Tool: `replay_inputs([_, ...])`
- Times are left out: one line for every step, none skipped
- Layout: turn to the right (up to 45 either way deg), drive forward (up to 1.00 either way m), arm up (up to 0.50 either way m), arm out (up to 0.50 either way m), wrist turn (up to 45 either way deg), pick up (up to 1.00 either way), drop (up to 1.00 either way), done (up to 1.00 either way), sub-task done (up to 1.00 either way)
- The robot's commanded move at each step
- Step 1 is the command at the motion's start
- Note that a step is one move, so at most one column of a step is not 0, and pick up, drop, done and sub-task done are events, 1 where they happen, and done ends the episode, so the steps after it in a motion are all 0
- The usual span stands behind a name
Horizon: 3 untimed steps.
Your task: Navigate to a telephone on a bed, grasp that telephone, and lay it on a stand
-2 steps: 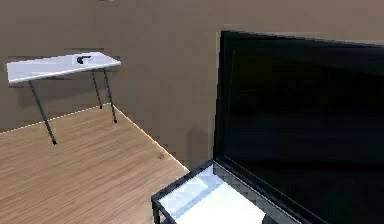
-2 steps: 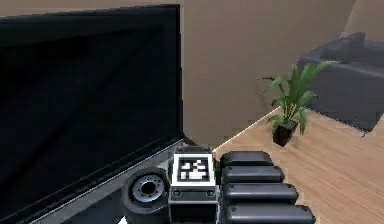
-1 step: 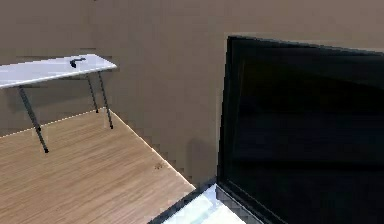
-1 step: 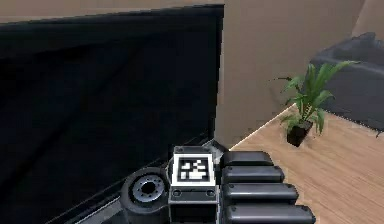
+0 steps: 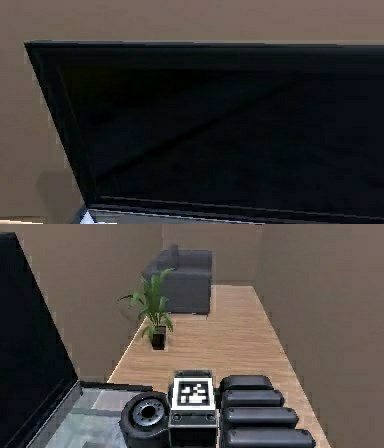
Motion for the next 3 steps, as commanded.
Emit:
replay_inputs([45.0, 0.0, 0.0, 0.0, 0.0, 0.0, 0.0, 0.0, 0.0])
replay_inputs([18.0, 0.0, 0.0, 0.0, 0.0, 0.0, 0.0, 0.0, 0.0])
replay_inputs([-45.0, 0.0, 0.0, 0.0, 0.0, 0.0, 0.0, 0.0, 0.0])
